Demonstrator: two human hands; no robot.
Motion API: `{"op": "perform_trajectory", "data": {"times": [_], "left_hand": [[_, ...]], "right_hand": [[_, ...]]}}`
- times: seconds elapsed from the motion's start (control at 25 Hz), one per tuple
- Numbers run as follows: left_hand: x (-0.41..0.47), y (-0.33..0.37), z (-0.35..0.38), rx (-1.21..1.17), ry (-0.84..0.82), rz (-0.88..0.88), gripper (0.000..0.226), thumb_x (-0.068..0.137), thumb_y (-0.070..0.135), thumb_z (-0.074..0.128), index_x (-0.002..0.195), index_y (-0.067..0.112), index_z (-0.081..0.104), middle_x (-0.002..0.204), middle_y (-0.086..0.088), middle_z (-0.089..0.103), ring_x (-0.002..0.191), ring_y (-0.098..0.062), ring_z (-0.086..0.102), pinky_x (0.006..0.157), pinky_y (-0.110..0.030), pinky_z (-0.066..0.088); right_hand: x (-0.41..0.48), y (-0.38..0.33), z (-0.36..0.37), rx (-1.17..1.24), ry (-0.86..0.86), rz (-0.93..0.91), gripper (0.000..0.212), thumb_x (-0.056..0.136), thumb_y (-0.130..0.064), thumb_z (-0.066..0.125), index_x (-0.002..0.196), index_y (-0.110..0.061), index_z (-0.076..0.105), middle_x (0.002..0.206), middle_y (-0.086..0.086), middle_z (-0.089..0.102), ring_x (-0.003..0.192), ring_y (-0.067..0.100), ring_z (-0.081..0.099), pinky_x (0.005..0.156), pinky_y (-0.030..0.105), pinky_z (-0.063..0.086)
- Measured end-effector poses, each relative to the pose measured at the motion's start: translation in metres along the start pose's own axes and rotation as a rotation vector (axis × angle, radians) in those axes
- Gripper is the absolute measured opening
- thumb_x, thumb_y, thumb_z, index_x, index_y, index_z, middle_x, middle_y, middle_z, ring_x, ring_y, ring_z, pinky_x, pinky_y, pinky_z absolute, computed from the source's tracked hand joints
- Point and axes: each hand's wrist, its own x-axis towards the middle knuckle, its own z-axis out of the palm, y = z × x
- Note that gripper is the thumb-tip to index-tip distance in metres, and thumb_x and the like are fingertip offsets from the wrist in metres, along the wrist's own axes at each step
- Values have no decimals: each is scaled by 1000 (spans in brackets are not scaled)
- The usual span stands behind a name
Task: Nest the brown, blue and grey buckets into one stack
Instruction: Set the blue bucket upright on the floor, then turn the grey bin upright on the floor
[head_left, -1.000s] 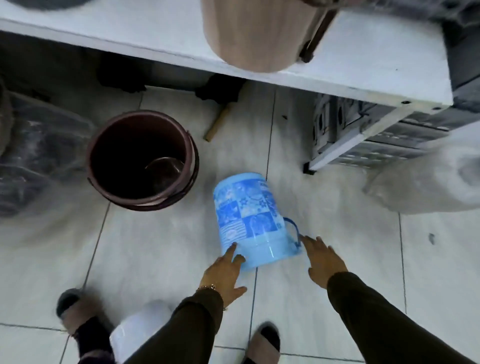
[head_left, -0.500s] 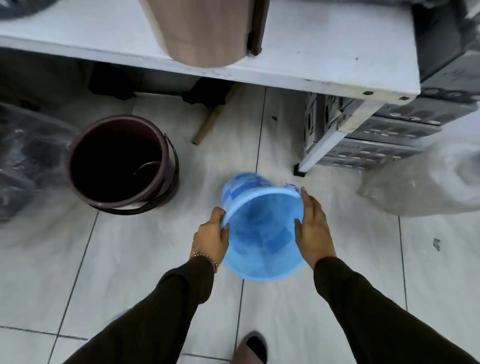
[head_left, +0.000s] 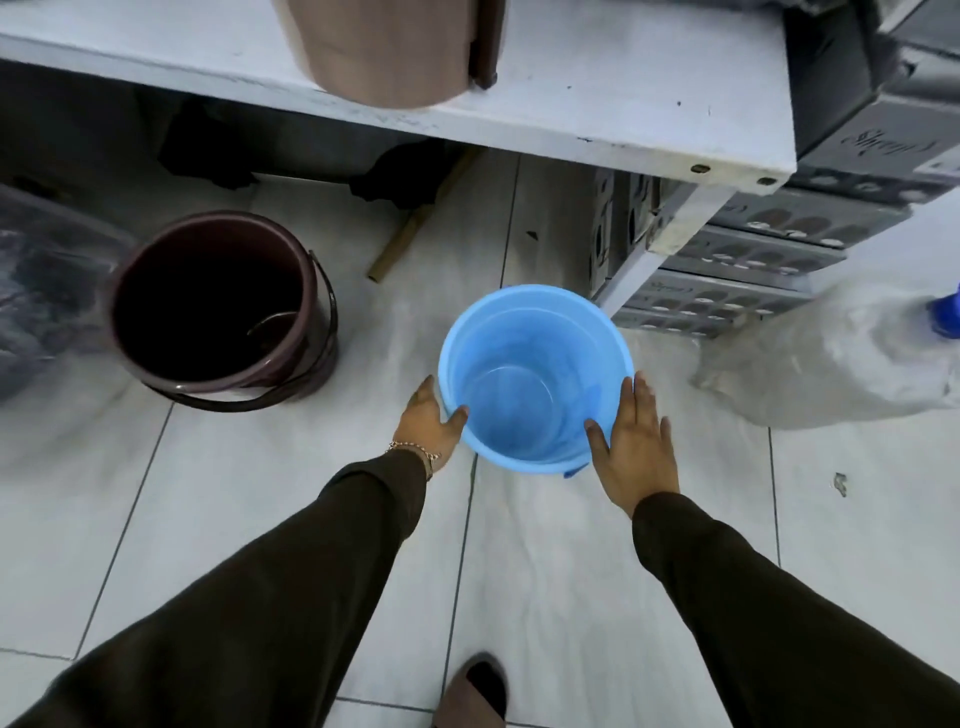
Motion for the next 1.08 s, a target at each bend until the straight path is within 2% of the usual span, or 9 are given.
{"op": "perform_trajectory", "data": {"times": [0.12, 0.24, 0.4, 0.64, 0.72, 0.8, 0.88, 0.96, 1.08], "left_hand": [[-35, -13, -26, 290, 78, 156, 74, 97, 40, 48, 155, 12, 12, 165, -10, 11, 152, -24, 13, 124, -41, 15], [-75, -32, -55, 439, 92, 255, 68, 96, 39, 46, 154, 20, 17, 165, -8, 11, 152, -26, 12, 124, -46, 13], [-139, -98, -93, 485, 72, 267, 62, 95, 38, 47, 151, 23, 25, 165, -5, 13, 152, -25, 14, 124, -44, 10], [-258, -288, -134, 62, 140, -165, 71, 79, 20, 72, 142, 16, 38, 151, -11, 34, 138, -29, 37, 114, -38, 33], [-295, -362, -129, 7, 110, -288, 76, 70, 10, 75, 135, 14, 37, 142, -12, 38, 120, -28, 47, 101, -33, 40], [-318, -421, -109, 34, -20, -368, 80, 67, 9, 76, 133, 13, 30, 135, -12, 38, 102, -23, 47, 90, -29, 41], [-324, -456, -84, 39, -115, -402, 75, 73, 11, 74, 131, 10, 27, 124, -11, 46, 95, -23, 51, 83, -28, 43], [-324, -471, -66, 16, -37, -416, 54, 84, 19, 66, 124, 10, 32, 116, -13, 60, 96, -32, 62, 85, -34, 50], [-314, -458, -68, 114, 215, -339, 24, 93, 35, 51, 110, 20, 45, 106, -11, 72, 93, -37, 67, 79, -42, 55]], "right_hand": [[-27, -21, -12, -87, 7, -144, 72, 102, -43, 37, 159, -9, 10, 169, 7, 6, 157, 26, 8, 126, 48, 12], [-65, -50, -9, -155, -8, -289, 71, 102, -44, 37, 160, -11, 11, 170, 5, 7, 157, 25, 6, 127, 47, 10], [-133, -100, 25, -176, -54, -411, 71, 100, -43, 41, 159, -11, 18, 169, 4, 10, 157, 25, 8, 127, 47, 9], [-246, -159, 144, -180, -323, -519, 70, 98, -35, 49, 158, -18, 19, 169, 1, 9, 157, 23, 4, 127, 43, 10], [-281, -172, 202, -218, -419, -540, 67, 99, -30, 51, 158, -20, 20, 169, -1, 12, 157, 23, 6, 127, 42, 12], [-307, -184, 255, -190, -523, -524, 64, 99, -26, 53, 156, -21, 25, 167, 0, 20, 156, 24, 15, 125, 42, 18], [-323, -193, 288, -105, -575, -457, 52, 97, -25, 57, 145, -21, 40, 155, 5, 43, 143, 31, 40, 116, 44, 36], [-331, -201, 307, 10, -514, -380, 30, 97, -29, 54, 124, -19, 48, 126, 7, 65, 111, 34, 61, 92, 44, 52], [-322, -205, 298, 177, -314, -304, 16, 99, -35, 48, 109, -23, 47, 96, 0, 66, 81, 26, 62, 69, 35, 49]]}}
